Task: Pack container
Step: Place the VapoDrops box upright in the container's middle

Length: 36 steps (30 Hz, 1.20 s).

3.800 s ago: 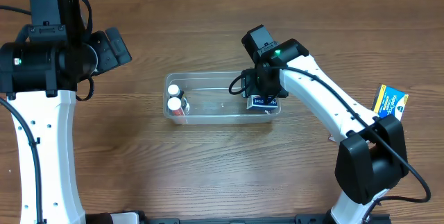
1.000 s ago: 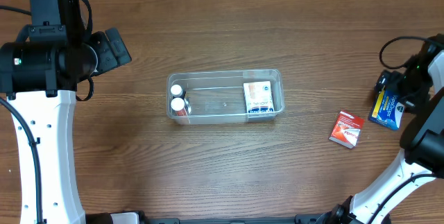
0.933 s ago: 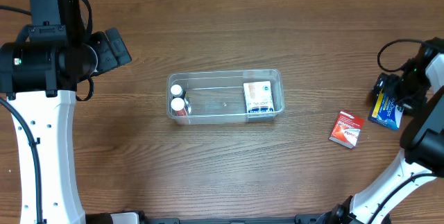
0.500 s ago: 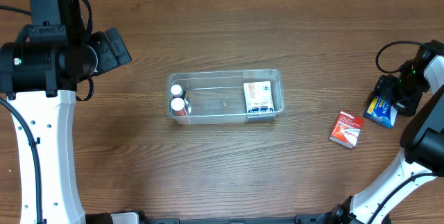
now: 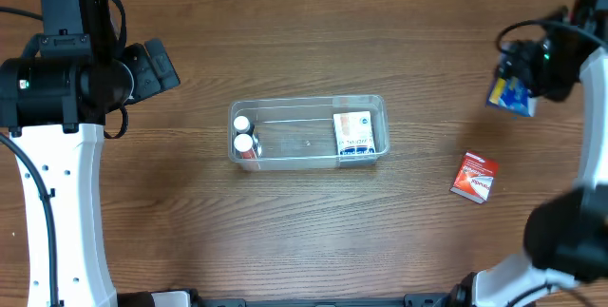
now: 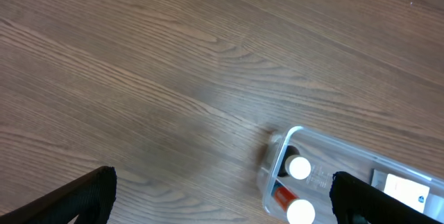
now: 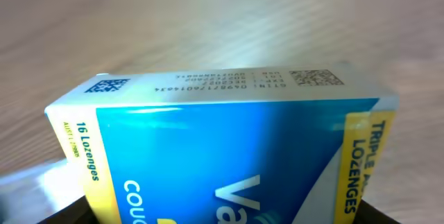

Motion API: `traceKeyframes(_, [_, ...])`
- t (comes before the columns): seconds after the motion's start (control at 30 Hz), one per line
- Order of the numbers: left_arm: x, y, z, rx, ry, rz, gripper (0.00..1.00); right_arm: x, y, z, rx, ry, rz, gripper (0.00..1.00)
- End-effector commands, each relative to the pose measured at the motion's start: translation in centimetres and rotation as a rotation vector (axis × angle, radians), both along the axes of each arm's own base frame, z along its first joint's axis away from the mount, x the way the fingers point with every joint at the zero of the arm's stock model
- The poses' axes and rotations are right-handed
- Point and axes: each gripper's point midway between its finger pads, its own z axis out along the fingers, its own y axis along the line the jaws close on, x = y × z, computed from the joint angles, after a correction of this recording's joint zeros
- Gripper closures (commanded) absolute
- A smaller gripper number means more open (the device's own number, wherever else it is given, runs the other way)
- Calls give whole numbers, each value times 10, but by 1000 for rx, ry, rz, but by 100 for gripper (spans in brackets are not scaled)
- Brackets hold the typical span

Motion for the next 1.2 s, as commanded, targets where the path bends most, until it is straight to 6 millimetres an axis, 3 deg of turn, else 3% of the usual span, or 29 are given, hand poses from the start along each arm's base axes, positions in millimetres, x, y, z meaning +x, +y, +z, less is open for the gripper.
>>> traceKeyframes(0.0, [1, 3, -2, 19, 9, -4, 0, -11, 80, 66, 12, -171, 190, 28])
traceKeyframes(0.03, [1, 3, -2, 19, 8, -4, 0, -14, 99, 72, 18, -186, 232, 28])
traceKeyframes(0.07, [1, 3, -2, 18, 8, -4, 0, -22, 143, 79, 44, -199, 311, 29])
traceKeyframes(0.13, [1, 3, -2, 18, 8, -4, 0, -30, 184, 77, 68, -189, 393, 29])
traceKeyframes(0.3, [0, 3, -2, 18, 9, -4, 0, -38, 267, 63, 98, -174, 494, 30])
traceKeyframes(0.4, [0, 3, -2, 18, 9, -4, 0, -40, 309, 40, 123, -125, 522, 30])
traceKeyframes(0.6, [0, 3, -2, 19, 9, -4, 0, -37, 347, -25, 102, 14, 522, 32])
traceKeyframes(0.87, [1, 3, -2, 23, 9, -10, 0, -27, 350, -94, 53, 160, 424, 31])
traceKeyframes(0.97, [0, 3, -2, 23, 10, -11, 0, -27, 350, -113, 38, 201, 417, 31])
traceKeyframes(1.17, [0, 3, -2, 23, 10, -11, 0, -29, 349, -128, 25, 233, 415, 30])
